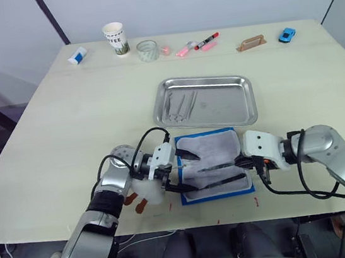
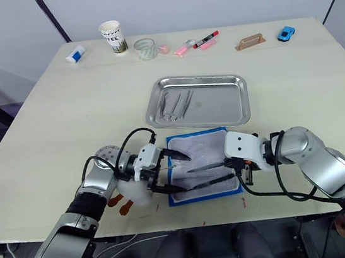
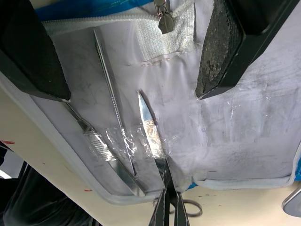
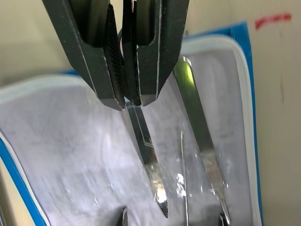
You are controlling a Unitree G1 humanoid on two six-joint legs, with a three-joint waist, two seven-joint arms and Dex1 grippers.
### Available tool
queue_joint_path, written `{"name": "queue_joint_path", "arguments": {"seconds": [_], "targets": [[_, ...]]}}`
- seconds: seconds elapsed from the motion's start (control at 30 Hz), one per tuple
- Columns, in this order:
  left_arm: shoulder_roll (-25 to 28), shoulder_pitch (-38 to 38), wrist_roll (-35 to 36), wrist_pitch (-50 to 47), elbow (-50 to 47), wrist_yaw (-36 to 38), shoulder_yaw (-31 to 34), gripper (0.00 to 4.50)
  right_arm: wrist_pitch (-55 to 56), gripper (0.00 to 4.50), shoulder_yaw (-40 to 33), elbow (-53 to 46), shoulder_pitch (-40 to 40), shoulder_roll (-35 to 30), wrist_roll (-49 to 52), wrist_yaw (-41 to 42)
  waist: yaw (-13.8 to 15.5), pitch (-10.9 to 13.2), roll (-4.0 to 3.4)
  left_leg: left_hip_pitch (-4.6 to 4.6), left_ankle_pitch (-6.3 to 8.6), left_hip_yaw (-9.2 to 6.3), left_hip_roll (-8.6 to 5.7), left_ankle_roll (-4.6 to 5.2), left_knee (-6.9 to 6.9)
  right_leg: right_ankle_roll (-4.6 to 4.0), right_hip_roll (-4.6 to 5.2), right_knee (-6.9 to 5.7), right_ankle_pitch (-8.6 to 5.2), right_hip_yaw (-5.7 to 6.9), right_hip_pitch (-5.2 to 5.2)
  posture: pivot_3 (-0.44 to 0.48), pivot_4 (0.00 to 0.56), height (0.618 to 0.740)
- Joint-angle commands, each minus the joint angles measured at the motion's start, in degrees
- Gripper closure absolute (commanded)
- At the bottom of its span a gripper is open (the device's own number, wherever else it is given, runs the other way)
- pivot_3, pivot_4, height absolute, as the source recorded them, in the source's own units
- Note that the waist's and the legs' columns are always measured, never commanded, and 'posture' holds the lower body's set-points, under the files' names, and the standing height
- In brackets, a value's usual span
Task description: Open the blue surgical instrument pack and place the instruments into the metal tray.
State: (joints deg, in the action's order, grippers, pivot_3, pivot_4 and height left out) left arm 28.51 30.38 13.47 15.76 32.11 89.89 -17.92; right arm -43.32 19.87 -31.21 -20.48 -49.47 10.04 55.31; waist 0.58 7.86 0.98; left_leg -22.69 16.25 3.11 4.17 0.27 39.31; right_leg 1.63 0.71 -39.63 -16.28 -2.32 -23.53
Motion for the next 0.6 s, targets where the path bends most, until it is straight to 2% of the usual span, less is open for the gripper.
{"name": "queue_joint_path", "arguments": {"seconds": [0.03,0.6], "targets": [[-0.3,-3.1,-3.6,-0.7,3.7,2.1,-2.9,0.0,1.0,4.46,-4.7,-2.0,-0.3,-1.5,0.7,-0.4,0.0,0.0,-0.01,0.0,0.0,0.0,0.0,0.0,0.0,0.0,0.0,0.0,0.0,0.0,0.0,0.0,0.15,0.718],[-1.1,-3.2,-1.8,-0.7,3.7,2.6,-2.5,0.0,8.2,4.46,-16.4,0.3,8.9,-8.2,4.6,3.0,0.1,-0.1,-0.13,0.01,0.0,0.02,-0.01,0.0,0.0,0.01,0.01,0.02,0.0,-0.03,0.01,0.0,0.15,0.718]]}}
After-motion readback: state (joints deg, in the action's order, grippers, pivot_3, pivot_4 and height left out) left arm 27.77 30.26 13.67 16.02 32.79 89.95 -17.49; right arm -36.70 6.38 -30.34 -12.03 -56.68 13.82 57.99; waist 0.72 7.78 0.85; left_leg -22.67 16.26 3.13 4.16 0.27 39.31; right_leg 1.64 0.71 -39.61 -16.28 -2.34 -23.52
